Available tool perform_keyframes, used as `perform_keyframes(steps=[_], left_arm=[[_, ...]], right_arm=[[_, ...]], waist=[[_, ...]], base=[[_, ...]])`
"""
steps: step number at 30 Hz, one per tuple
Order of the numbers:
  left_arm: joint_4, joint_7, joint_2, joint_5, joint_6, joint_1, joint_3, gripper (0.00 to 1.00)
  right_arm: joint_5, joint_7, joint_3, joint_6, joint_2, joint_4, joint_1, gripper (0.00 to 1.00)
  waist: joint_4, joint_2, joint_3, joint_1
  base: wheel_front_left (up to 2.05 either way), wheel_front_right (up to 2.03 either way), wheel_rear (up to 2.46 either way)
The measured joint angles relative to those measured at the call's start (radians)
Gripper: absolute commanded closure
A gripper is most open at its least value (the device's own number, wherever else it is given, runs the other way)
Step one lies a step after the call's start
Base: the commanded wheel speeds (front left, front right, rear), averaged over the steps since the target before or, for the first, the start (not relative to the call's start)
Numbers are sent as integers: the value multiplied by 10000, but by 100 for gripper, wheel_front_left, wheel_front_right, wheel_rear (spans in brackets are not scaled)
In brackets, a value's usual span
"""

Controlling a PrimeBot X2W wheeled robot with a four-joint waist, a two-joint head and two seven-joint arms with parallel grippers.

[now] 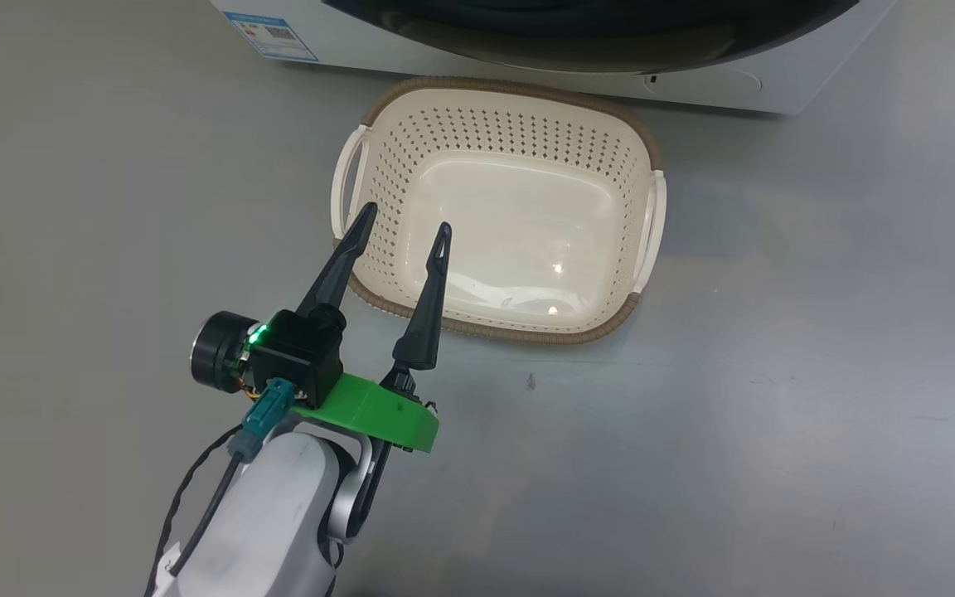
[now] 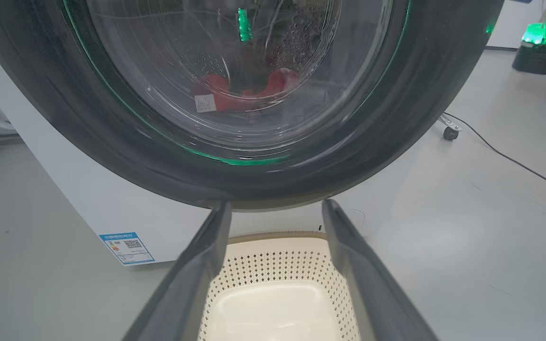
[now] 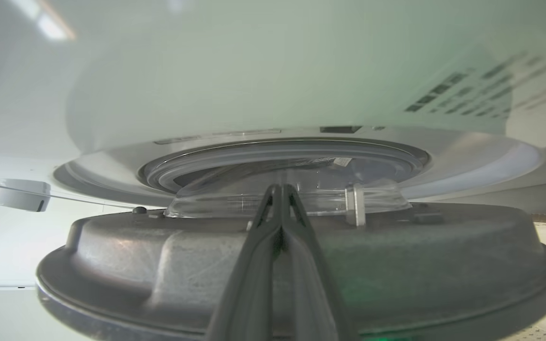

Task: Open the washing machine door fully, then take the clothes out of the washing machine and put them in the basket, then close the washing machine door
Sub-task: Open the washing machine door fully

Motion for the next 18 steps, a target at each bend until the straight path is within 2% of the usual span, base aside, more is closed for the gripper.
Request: perform_keyframes(steps=[18], left_arm=[[384, 0, -2, 31, 2, 44, 15, 0]], right_arm=[[234, 1062, 479, 514, 393, 226, 972, 100]], waist=[[-344, 0, -669, 0]], base=[[0, 0, 0]])
